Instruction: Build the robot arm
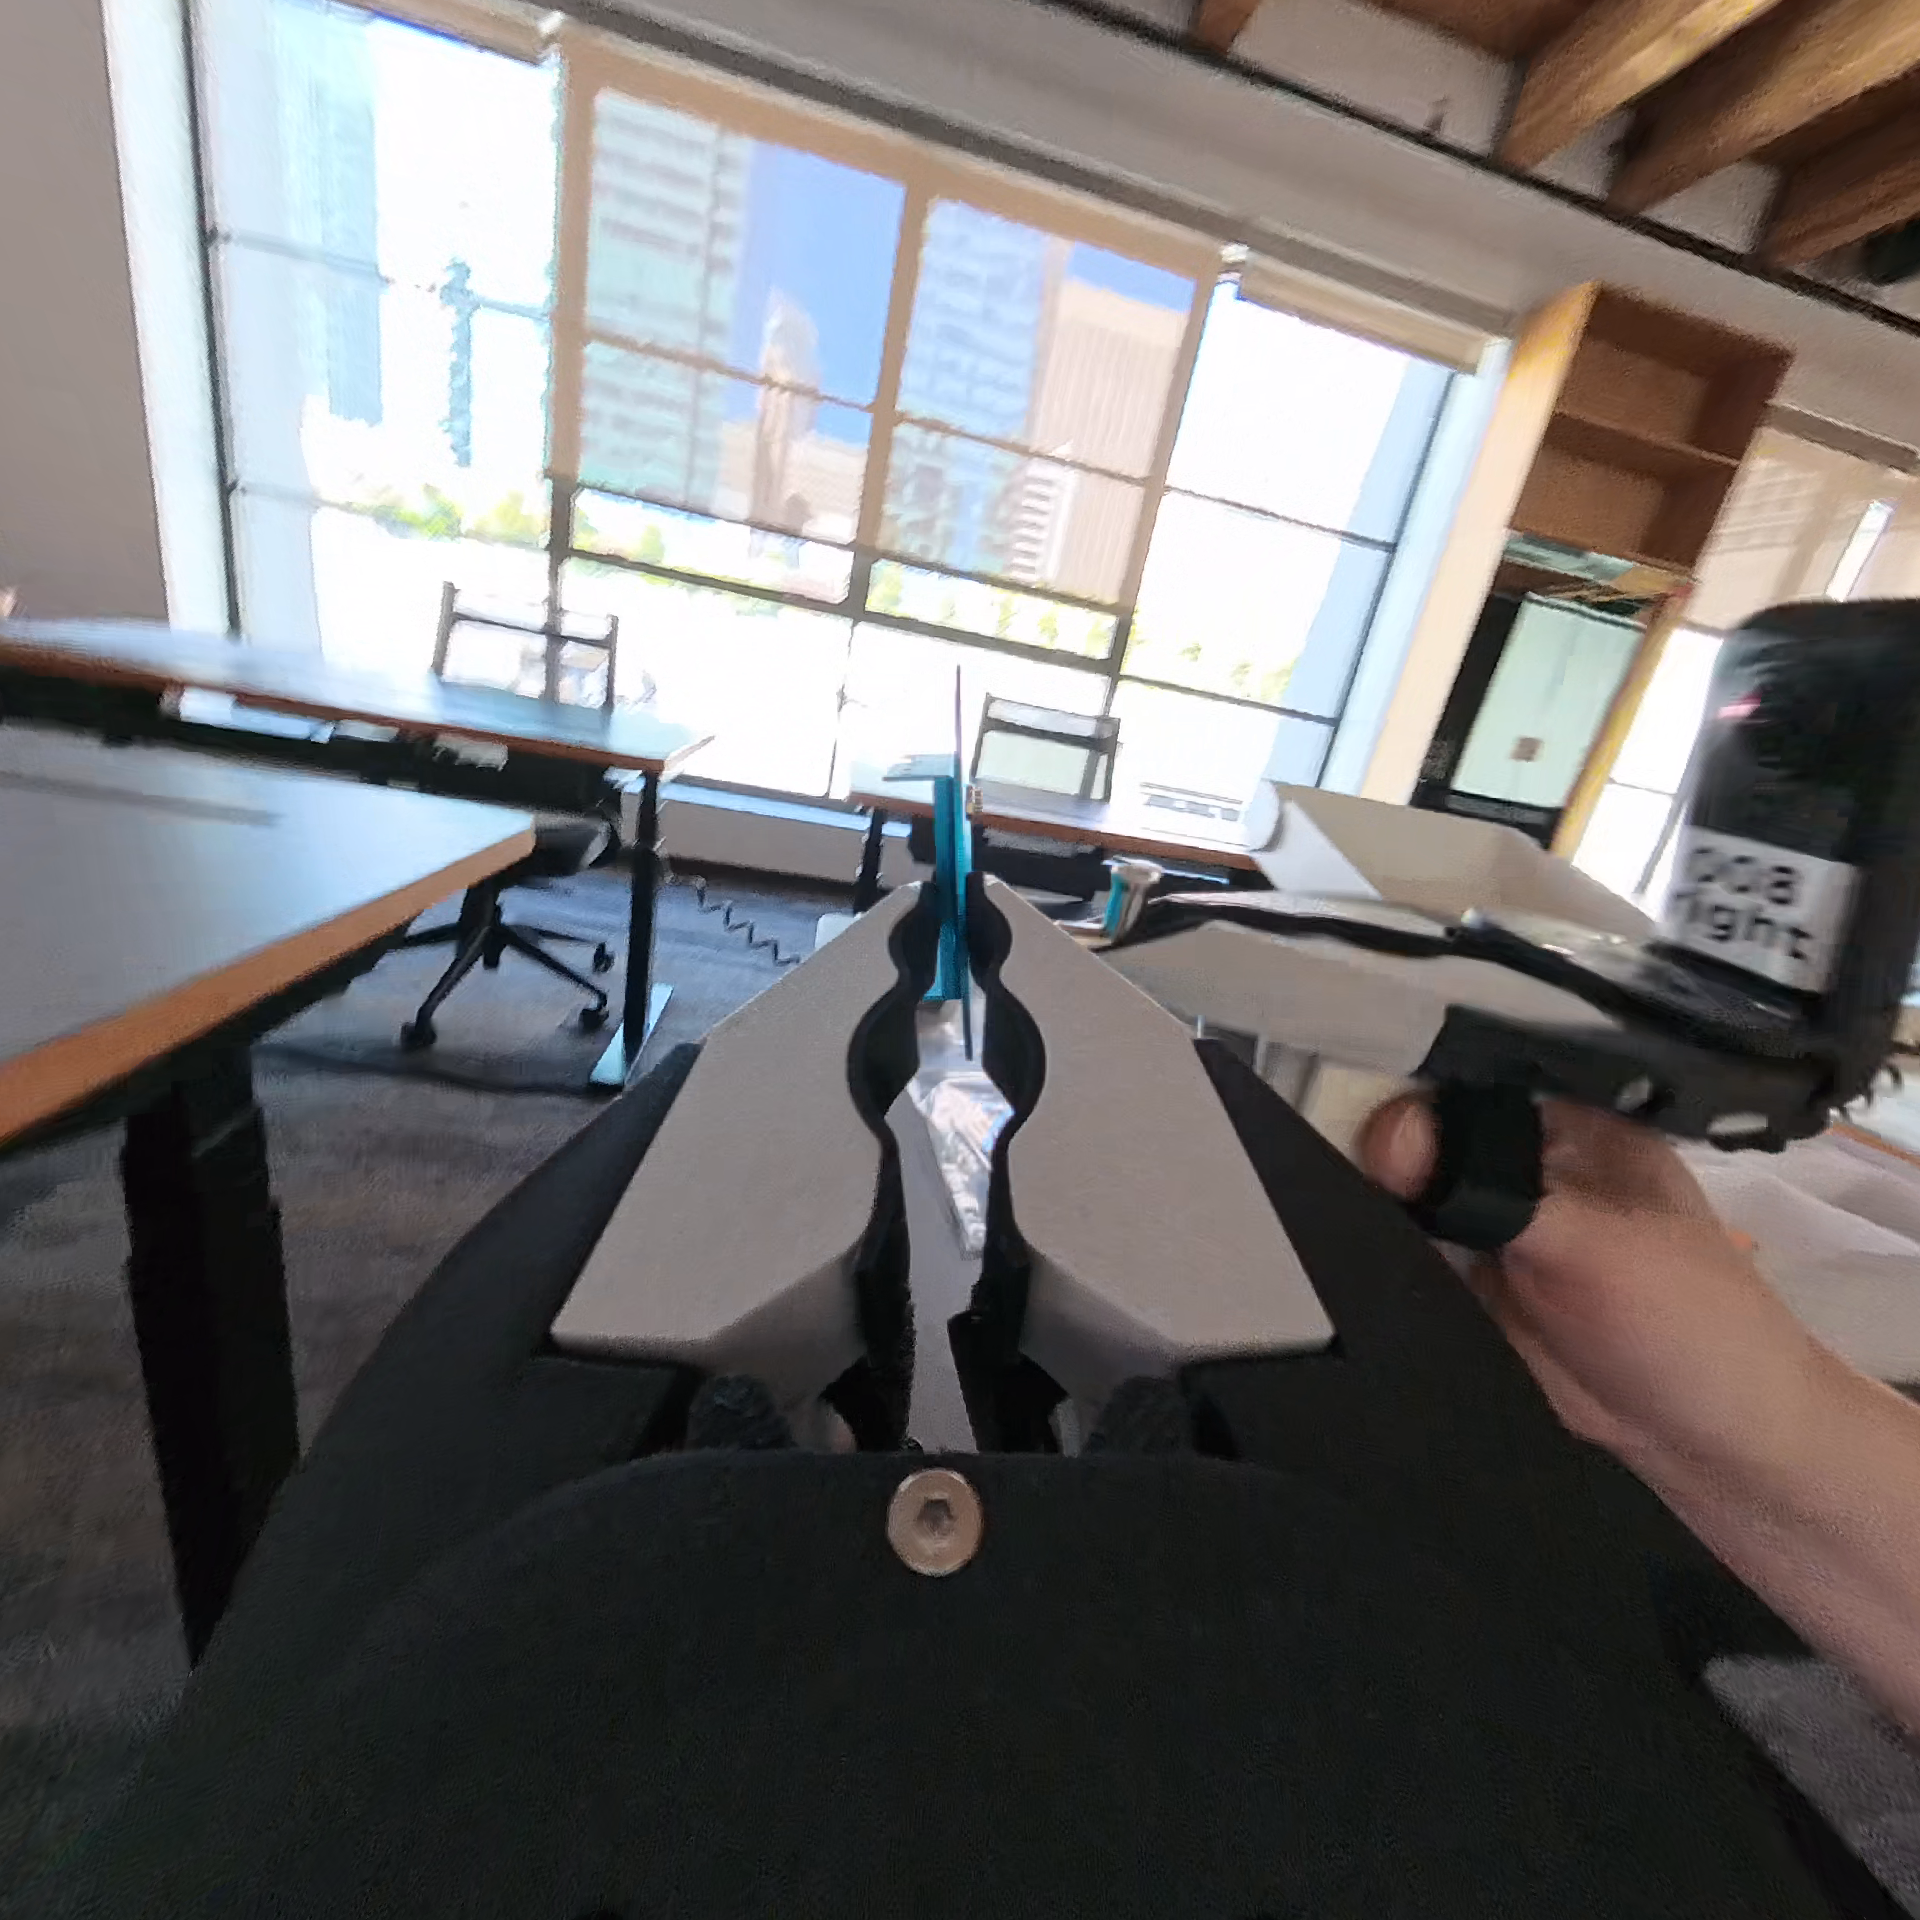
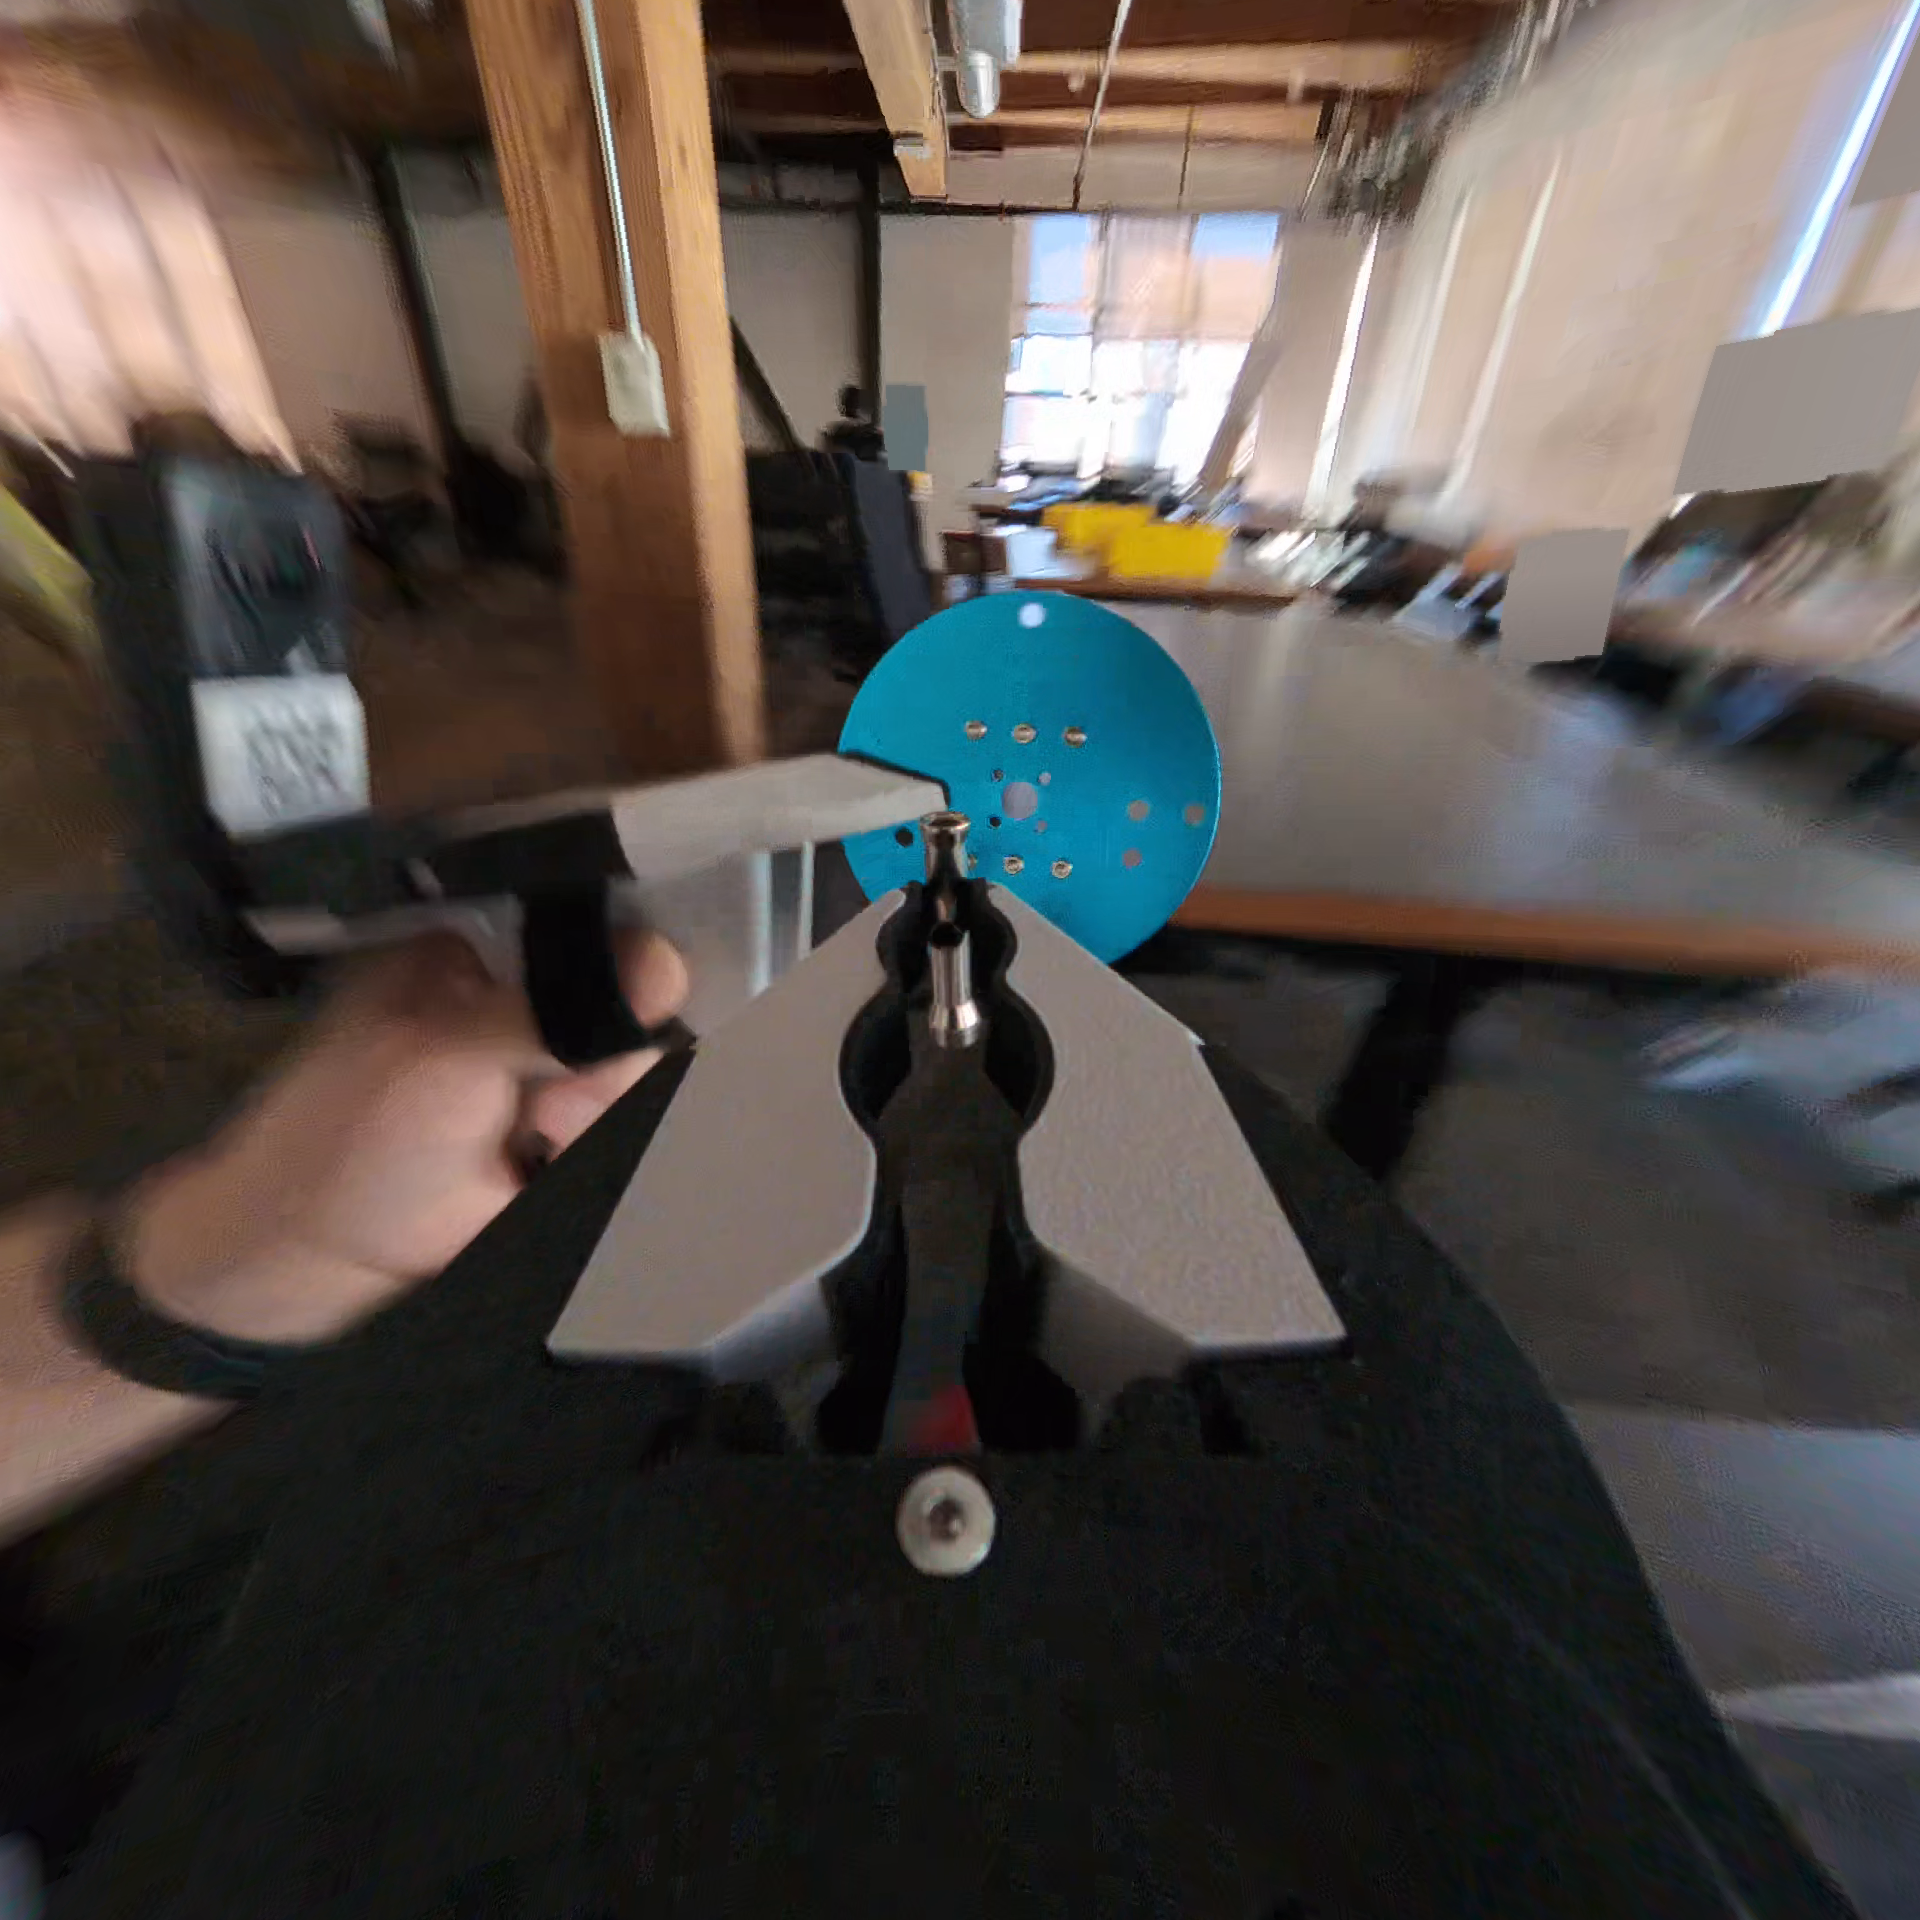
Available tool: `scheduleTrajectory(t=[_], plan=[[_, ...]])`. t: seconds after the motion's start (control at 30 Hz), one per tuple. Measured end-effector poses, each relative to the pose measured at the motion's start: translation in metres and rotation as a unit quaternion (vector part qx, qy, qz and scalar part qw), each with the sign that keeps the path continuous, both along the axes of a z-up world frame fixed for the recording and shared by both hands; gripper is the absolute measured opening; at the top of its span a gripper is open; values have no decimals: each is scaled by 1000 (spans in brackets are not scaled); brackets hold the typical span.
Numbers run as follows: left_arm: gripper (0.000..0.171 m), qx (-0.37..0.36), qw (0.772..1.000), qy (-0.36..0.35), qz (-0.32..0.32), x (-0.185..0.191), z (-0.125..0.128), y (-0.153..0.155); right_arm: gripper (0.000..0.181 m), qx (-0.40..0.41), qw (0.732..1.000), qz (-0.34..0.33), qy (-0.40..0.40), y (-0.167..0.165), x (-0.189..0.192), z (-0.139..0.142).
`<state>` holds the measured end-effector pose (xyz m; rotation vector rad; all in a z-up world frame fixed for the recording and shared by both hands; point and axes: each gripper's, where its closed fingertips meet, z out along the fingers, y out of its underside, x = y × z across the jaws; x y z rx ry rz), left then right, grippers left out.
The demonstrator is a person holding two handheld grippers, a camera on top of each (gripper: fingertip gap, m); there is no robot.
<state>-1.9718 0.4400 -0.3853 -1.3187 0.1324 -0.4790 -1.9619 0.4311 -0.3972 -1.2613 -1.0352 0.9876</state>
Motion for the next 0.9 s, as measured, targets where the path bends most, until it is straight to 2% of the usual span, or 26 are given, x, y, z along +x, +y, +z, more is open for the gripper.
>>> scheduleTrajectory(t=[0.03,0.07,0.1,0.17,0.27,0.33,0.4,0.5,0.53,0.67,0.9], plan=[[3,22,999,29,-11,5,9,-10,6,116,991,-52,-27,-5,4,5],[3,48,996,68,-17,11,18,-20,6,208,972,-104,-39,-11,10,13],[3,77,991,110,-17,17,28,-31,7,285,951,-118,-30,-28,12,23],[3,131,974,185,-13,28,47,-52,6,389,907,-163,-3,-53,18,42],[2,208,942,263,-31,50,77,-85,6,503,825,-254,39,-72,32,69],[2,248,916,314,-26,59,94,-101,6,557,777,-279,91,-94,44,87],[3,288,890,352,-35,71,109,-117,6,578,748,-300,126,-108,54,102],[3,312,872,374,-53,85,123,-133,6,608,705,-335,140,-119,64,120],[3,316,870,373,-56,88,127,-137,6,611,696,-346,151,-124,69,126],[3,321,874,356,-77,98,134,-149,6,610,685,-361,170,-134,83,136],[3,336,875,338,-87,108,135,-156,6,610,684,-368,158,-138,86,139]])
